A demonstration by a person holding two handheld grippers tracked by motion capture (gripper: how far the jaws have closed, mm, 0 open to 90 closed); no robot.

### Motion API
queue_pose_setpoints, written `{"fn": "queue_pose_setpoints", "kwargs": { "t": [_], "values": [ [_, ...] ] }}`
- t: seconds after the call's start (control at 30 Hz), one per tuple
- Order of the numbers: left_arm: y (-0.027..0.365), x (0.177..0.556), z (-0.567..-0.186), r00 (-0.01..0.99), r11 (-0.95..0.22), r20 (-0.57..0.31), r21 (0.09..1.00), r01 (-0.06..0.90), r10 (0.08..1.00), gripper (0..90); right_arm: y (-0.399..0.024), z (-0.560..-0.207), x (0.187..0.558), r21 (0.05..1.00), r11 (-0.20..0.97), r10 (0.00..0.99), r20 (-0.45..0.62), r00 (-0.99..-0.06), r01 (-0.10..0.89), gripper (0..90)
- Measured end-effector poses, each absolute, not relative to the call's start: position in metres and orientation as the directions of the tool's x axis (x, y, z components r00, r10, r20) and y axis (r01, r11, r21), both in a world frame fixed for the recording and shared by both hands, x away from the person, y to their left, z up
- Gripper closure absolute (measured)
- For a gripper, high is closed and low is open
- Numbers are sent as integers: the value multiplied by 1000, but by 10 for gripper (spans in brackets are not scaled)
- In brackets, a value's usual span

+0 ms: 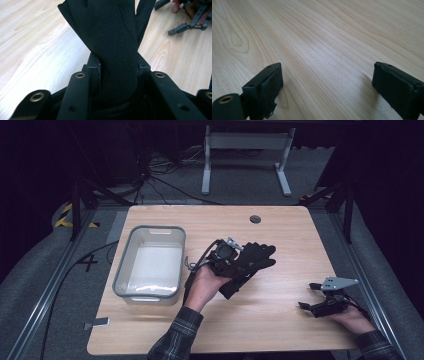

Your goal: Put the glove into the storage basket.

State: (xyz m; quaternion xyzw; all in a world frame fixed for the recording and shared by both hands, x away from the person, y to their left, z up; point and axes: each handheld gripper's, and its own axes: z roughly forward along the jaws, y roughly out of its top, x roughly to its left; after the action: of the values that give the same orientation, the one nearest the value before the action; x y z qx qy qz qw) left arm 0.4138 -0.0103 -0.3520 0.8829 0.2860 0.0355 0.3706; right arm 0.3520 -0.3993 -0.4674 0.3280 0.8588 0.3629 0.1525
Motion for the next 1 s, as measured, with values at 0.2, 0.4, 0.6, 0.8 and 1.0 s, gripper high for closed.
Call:
{"fn": "queue_pose_setpoints", "kwargs": {
  "t": [0.2, 0.4, 0.6, 0.8, 1.0],
  "values": [
    [8, 416, -347, 817, -553, -130, 676, 488, 562, 671, -399, -467, 352, 723, 521, 674, -23, -738, 453, 102],
    [26, 418, -340, 796, -541, -110, 677, 499, 596, 671, -399, -467, 352, 723, 521, 674, -23, -738, 453, 102],
    [46, 420, -337, 768, -505, -112, 692, 516, 631, 671, -399, -467, 352, 723, 521, 674, -24, -738, 453, 102],
    [69, 422, -334, 733, -472, -110, 699, 538, 672, 671, -399, -467, 352, 723, 522, 674, -24, -738, 453, 102],
    [90, 421, -332, 696, -433, -115, 708, 558, 709, 671, -399, -467, 352, 723, 521, 674, -24, -738, 453, 102]
  ]
}}
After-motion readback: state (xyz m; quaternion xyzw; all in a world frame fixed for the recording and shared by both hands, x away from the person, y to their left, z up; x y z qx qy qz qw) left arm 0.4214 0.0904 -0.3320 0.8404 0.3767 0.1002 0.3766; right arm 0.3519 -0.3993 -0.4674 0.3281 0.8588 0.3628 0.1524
